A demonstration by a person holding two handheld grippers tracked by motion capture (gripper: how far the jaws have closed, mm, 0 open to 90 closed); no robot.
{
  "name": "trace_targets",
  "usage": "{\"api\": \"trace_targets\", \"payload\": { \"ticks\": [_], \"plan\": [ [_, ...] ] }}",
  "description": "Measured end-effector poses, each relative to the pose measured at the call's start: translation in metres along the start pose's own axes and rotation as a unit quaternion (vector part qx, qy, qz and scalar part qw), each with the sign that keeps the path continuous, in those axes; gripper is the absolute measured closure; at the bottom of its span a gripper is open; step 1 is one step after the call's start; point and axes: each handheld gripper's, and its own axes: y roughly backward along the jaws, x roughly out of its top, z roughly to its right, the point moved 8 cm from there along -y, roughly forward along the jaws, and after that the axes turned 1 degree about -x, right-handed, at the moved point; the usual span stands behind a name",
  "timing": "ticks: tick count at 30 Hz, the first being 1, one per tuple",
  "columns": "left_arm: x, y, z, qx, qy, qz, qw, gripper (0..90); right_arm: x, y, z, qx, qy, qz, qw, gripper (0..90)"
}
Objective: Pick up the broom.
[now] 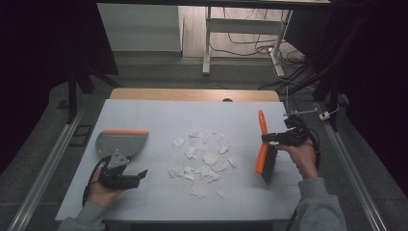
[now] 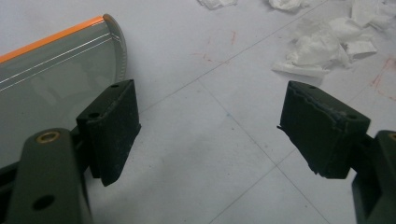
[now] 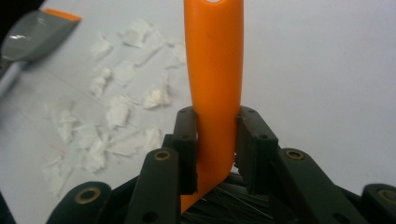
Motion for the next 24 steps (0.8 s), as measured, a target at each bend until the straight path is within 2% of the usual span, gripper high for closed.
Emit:
{"api": "trace_targets", "payload": {
  "ticks": [2, 3, 9, 14, 18, 19, 24],
  "plan": [
    [0.0, -0.001, 0.0, 0.001, 0.0, 0.0, 1.0, 20.8, 0.001, 0.001, -0.003, 0.003, 0.002, 0.005, 1.0, 70.7],
    [0.001, -0.001, 0.0, 0.0, 0.0, 0.0, 1.0, 20.9, 0.002, 0.001, -0.008, 0.014, 0.004, 0.014, 0.9998, 70.7],
    [0.002, -0.002, 0.0, 0.001, 0.002, 0.001, 1.0, 21.0, 0.007, 0.0, -0.018, 0.044, 0.011, 0.056, 0.9974, 70.8],
    [0.004, -0.004, -0.001, 0.001, 0.005, 0.003, 1.0, 21.1, 0.013, 0.004, -0.026, 0.065, 0.021, 0.092, 0.9934, 70.8],
    [0.007, -0.005, 0.0, 0.0, 0.006, 0.006, 1.0, 21.2, 0.016, 0.006, -0.032, 0.078, 0.028, 0.108, 0.9907, 70.7],
    [0.008, -0.005, 0.001, 0.0, 0.004, 0.008, 1.0, 21.2, 0.016, 0.006, -0.032, 0.078, 0.028, 0.108, 0.9907, 70.7],
    [0.018, -0.005, 0.005, 0.002, -0.007, 0.018, 0.9998, 21.2, 0.02, 0.007, -0.046, 0.098, 0.036, 0.129, 0.9861, 70.7]
  ]
}}
